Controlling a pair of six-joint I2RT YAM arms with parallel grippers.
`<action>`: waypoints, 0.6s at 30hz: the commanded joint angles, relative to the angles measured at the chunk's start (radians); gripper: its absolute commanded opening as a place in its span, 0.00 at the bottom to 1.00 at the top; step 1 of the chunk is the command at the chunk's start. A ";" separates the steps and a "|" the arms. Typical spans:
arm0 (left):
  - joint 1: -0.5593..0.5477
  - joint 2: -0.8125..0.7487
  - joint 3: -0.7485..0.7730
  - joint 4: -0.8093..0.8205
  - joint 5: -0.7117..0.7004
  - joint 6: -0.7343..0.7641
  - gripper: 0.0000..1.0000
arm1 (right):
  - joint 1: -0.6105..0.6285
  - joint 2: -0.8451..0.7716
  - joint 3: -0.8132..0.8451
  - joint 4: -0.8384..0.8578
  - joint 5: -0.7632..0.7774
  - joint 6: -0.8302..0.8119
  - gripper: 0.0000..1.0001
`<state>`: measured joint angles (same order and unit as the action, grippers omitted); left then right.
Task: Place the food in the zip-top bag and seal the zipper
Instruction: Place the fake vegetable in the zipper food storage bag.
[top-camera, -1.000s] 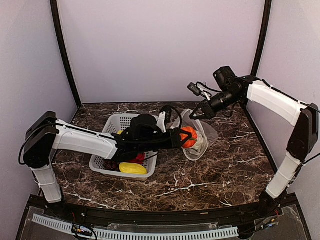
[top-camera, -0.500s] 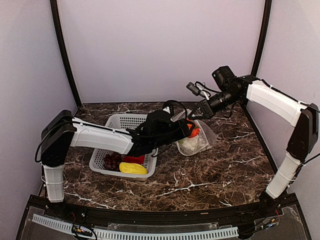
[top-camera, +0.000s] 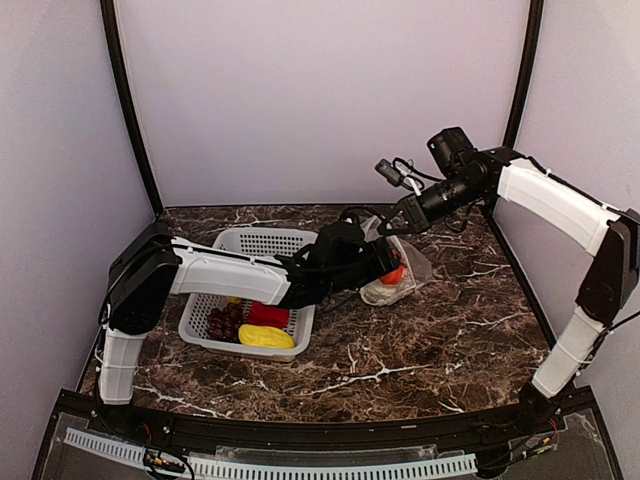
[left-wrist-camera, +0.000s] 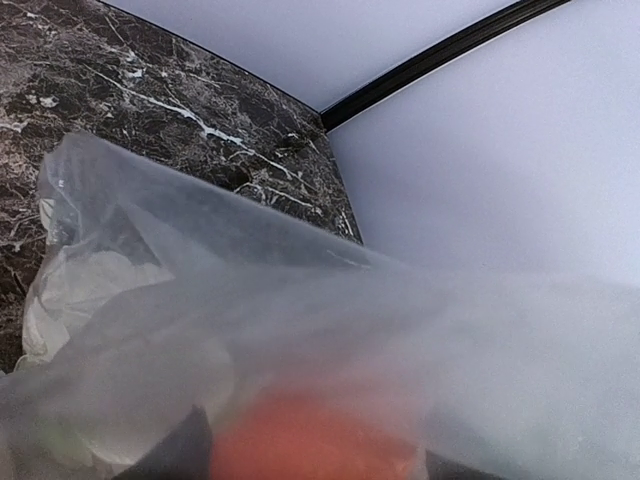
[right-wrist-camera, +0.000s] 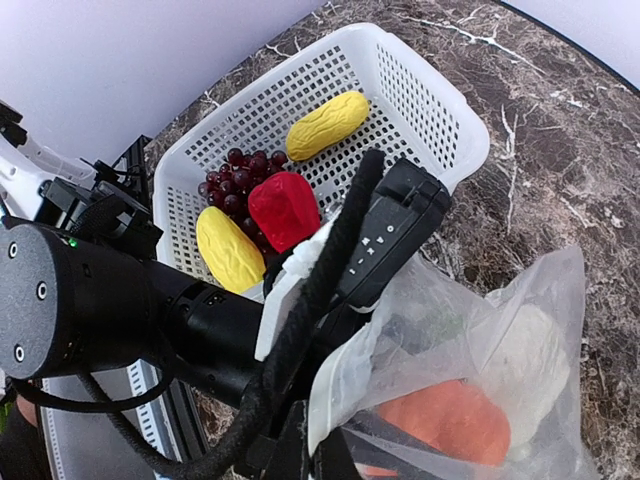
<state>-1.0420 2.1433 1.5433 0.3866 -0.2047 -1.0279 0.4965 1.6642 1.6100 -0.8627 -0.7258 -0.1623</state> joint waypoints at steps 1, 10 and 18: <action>-0.001 -0.041 0.010 -0.006 0.016 0.018 0.74 | -0.007 -0.060 0.041 0.010 -0.001 0.000 0.00; -0.004 -0.149 -0.037 -0.021 -0.006 0.098 0.80 | -0.065 -0.065 -0.011 0.040 0.225 -0.001 0.00; -0.004 -0.199 0.022 -0.047 0.106 0.232 0.81 | -0.101 -0.078 -0.026 0.048 0.227 -0.002 0.00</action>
<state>-1.0428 2.0071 1.5234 0.3660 -0.1833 -0.8951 0.4202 1.6264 1.5791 -0.8394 -0.5312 -0.1631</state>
